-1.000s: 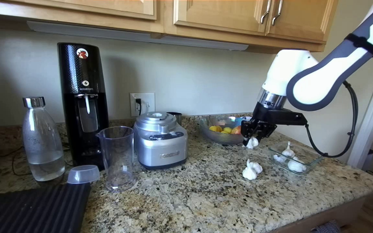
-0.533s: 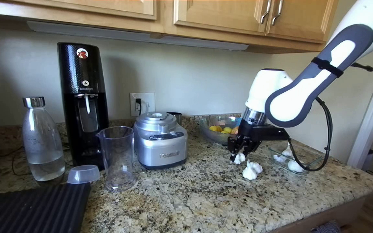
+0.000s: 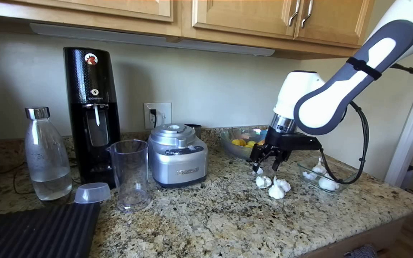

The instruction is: Remove the cloves of garlic from the glass bowl and put it on the counter

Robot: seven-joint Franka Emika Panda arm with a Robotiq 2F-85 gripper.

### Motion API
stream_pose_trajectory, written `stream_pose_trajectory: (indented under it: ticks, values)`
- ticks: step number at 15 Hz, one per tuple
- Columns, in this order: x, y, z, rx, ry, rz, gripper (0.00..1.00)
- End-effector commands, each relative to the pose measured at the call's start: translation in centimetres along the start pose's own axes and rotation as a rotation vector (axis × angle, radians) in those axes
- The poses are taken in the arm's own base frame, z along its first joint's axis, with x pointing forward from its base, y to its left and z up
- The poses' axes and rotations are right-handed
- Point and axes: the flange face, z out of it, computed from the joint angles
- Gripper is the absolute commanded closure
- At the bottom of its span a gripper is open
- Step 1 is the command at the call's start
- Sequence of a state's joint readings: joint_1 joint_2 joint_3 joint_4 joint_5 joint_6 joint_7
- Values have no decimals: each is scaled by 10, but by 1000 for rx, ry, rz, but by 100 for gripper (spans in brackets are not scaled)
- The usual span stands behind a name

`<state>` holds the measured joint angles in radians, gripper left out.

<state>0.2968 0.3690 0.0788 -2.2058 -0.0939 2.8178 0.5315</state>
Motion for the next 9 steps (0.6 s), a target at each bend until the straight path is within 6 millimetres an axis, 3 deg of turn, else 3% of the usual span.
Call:
stream_pose_trajectory:
  ticks: [1, 9]
  values:
    - [-8, 22, -31, -28, -19, 38, 0]
    - [4, 92, -62, -146, -11, 197, 0]
